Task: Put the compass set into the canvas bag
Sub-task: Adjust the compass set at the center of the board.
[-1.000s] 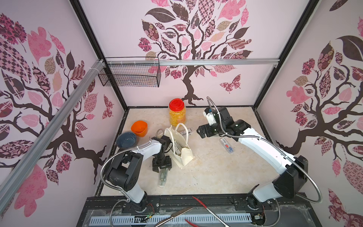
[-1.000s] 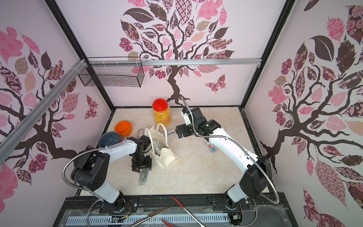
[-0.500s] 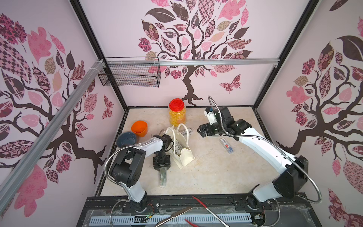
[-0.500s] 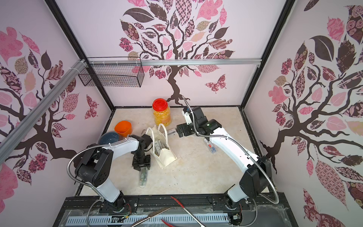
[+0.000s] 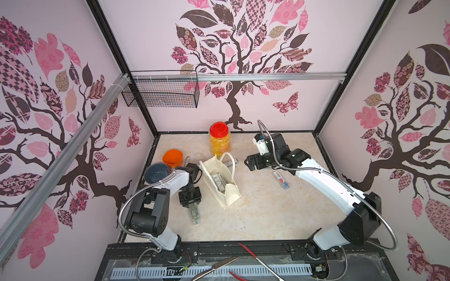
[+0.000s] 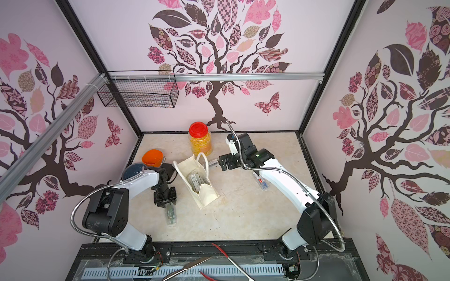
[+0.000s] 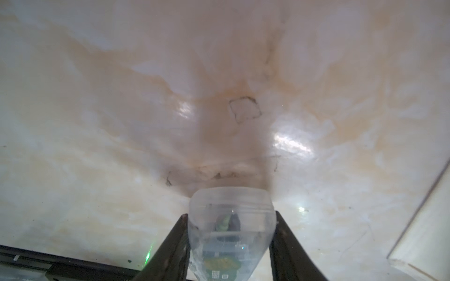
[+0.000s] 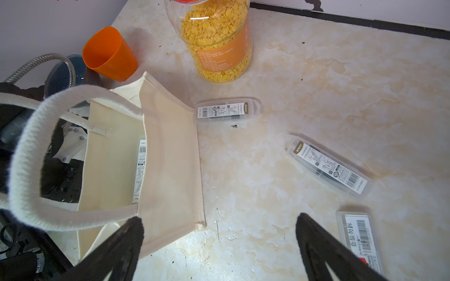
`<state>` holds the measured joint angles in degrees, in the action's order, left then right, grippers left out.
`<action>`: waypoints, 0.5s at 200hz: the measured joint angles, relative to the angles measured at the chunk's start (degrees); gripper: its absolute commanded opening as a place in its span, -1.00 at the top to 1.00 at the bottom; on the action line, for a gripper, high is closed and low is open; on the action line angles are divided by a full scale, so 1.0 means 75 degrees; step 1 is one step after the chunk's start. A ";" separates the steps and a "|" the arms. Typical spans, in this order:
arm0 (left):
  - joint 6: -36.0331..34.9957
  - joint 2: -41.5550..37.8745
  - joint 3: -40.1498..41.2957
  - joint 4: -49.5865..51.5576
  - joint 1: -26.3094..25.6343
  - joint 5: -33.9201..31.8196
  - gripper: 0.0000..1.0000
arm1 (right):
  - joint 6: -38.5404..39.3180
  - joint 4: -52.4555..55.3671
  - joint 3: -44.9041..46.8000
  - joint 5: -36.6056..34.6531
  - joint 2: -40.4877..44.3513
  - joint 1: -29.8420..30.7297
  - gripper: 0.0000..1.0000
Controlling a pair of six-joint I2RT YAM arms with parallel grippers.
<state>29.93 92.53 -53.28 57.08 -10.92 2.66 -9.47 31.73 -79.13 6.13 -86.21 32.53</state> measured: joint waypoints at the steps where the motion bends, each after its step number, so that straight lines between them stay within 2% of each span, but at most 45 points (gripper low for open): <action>1: 0.0000 0.0012 0.0000 -0.0012 0.0032 0.0015 0.07 | 0.0000 0.0000 0.0003 0.0000 0.0000 0.0000 -1.00; 61: -0.0044 0.0306 -0.0032 -0.0513 0.1568 0.1037 -0.04 | -0.0003 0.0017 0.0003 -0.0070 0.0000 0.0000 -0.99; 80: -0.0029 0.0443 -0.0152 -0.0629 0.1763 0.1192 -0.28 | -0.0032 0.0020 0.0003 -0.0076 0.0000 0.0000 -1.00; 100: -0.0009 0.0469 -0.0239 -0.0761 0.1763 0.1221 -0.39 | -0.0093 0.0023 0.0003 -0.0079 0.0000 0.0000 -1.00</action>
<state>29.87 96.05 -55.07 51.37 2.31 11.81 -10.17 31.90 -79.11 5.54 -86.21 32.53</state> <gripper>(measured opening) 0.672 0.998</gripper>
